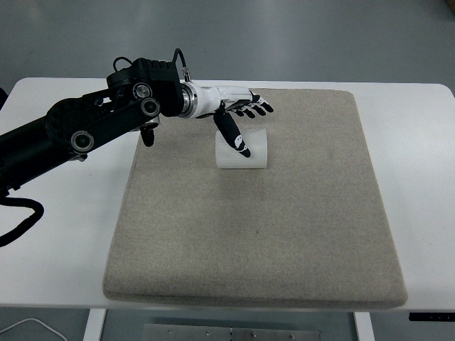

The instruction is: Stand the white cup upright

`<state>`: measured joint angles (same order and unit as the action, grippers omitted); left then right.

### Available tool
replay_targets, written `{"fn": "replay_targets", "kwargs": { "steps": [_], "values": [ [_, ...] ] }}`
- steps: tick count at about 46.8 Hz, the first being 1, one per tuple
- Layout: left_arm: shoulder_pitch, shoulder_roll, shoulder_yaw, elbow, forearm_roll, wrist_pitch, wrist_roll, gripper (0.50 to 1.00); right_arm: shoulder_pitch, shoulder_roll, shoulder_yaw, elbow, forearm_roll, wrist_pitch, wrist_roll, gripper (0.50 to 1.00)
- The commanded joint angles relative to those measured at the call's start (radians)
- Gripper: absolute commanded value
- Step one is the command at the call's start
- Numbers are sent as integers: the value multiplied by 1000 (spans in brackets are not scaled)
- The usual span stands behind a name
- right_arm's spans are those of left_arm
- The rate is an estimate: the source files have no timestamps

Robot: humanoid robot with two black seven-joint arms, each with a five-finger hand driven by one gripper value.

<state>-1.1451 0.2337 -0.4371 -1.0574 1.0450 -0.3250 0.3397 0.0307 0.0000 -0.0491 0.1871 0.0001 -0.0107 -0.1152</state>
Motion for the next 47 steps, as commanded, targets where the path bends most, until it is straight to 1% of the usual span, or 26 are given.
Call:
{"fn": "replay_targets", "kwargs": {
  "steps": [1,6,12,26,33,40,47],
  "values": [
    [1,-4,6,14,24,0,-4,981,0,0,0,0,0,0,0,930],
    [2,-27,15,31,41,0,-16,981,0,0,0,0,0,0,0,930],
    [2,-36,28,43,64,1,-28,981,0,0,0,0,0,1,0,930],
    [2,-47,58,51,66,12,-30,979,0,0,0,0,0,0,0,930],
    [2,-57,64,63,82,12,-31,975,0,0,0,0,0,0,0,930],
    [4,-60,66,73,105,12,-47,958,0,0,0,0,0,0,0,930],
    [11,-79,67,94,112,14,-56,956,0,0,0,0,0,0,0,930]
  ]
}}
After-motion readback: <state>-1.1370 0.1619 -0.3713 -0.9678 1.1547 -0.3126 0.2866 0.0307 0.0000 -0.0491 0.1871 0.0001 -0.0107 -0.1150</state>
